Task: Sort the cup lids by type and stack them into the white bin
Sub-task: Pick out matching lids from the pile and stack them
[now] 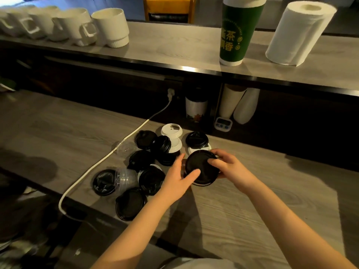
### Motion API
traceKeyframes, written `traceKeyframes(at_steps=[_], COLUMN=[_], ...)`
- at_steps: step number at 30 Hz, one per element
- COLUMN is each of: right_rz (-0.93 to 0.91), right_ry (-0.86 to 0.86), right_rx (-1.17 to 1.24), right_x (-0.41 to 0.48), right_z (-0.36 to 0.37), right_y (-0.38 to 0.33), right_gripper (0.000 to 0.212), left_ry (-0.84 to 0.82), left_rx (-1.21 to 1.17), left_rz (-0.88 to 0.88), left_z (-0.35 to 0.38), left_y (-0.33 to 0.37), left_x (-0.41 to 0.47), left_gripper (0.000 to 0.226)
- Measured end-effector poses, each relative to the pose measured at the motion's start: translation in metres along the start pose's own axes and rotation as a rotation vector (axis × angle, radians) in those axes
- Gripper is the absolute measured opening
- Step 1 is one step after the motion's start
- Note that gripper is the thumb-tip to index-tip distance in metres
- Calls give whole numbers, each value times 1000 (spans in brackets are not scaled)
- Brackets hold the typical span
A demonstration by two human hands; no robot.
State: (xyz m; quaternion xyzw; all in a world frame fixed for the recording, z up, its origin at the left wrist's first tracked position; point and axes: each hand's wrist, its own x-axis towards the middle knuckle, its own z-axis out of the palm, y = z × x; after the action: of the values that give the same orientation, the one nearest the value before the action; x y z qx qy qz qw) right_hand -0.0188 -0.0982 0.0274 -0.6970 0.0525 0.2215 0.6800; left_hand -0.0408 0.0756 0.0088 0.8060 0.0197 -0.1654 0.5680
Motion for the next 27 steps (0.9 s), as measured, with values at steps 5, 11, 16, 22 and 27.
traceKeyframes(at_steps=[5, 11, 16, 22, 27], right_rz=[69, 41, -13, 3, 53], right_ry=[-81, -25, -109, -123, -98], right_rx=[-30, -418, -886, -1076, -960], right_x=[9, 43, 73, 93, 98], right_z=[19, 56, 102, 130, 124], right_y=[14, 32, 47, 59, 64], right_gripper=[23, 30, 46, 53, 50], left_ry=[115, 467, 647, 654, 669], left_rx=[-355, -334, -327, -339, -340], left_rz=[-189, -120, -50, -89, -90], left_z=[-8, -53, -94, -108, -106], left_y=[-28, -40, -41, -45, -44], left_x=[-3, -9, -1, 9, 16], left_gripper=[26, 23, 21, 17, 19])
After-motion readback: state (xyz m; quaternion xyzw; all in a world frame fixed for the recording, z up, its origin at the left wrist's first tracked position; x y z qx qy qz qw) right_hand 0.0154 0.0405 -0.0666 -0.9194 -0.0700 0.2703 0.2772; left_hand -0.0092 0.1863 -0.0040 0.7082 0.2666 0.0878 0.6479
